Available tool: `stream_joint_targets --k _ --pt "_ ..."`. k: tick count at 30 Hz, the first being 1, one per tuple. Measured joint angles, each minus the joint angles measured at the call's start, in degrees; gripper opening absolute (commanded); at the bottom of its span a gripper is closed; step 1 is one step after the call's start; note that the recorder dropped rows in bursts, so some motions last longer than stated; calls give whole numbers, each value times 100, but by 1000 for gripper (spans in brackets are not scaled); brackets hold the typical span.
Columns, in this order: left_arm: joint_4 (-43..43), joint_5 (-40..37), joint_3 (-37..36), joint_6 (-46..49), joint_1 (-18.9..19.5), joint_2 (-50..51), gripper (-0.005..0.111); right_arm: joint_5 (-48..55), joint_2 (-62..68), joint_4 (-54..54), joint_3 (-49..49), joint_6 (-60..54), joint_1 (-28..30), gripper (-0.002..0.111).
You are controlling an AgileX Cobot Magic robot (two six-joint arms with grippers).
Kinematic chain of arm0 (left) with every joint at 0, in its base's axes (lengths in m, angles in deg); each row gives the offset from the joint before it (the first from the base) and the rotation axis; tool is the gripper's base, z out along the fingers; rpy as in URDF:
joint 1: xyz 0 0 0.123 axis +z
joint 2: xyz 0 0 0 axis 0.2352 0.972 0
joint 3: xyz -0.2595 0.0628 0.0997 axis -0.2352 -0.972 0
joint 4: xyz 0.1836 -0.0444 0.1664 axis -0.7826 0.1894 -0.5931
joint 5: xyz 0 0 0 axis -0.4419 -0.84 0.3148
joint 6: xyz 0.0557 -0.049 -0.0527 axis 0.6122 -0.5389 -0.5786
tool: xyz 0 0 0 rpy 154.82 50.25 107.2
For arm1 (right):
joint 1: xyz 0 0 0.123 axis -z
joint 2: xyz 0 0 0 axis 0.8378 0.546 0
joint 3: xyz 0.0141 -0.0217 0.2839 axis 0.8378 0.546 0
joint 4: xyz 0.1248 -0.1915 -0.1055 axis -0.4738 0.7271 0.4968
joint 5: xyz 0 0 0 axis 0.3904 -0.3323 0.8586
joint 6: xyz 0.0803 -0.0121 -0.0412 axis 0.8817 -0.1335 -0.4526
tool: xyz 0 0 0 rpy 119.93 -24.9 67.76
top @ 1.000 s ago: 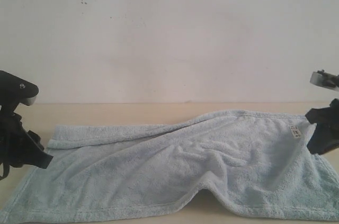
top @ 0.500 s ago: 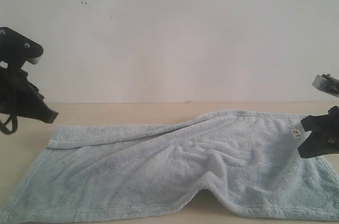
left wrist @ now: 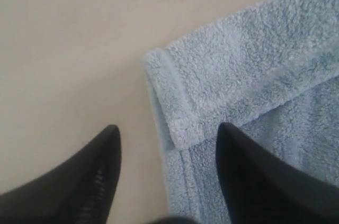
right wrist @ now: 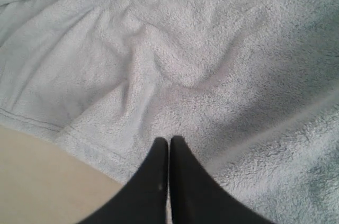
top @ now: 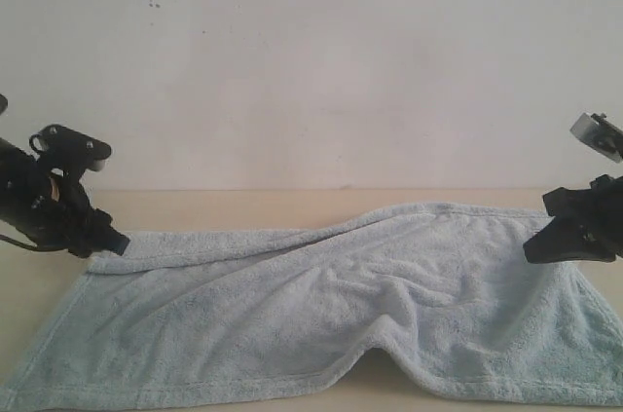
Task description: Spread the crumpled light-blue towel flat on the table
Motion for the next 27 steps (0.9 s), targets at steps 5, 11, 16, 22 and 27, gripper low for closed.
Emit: stream_joint_targets --k 5,11,16,22,27 --pt "474 -48 288 48 190 473 49 0 0 -103 0 -164 0 0" --pt "3100 83 375 1832 400 592 49 0 0 -385 0 -463 0 0" --pt "6017 6 377 4310 520 775 49 0 0 -409 0 -515 0 0" --pt "7158 -4 377 5613 555 775 44 23 0 -466 0 -561 0 0" --pt "7015 -4 377 5637 600 775 45 36 0 -490 0 -571 0 0"
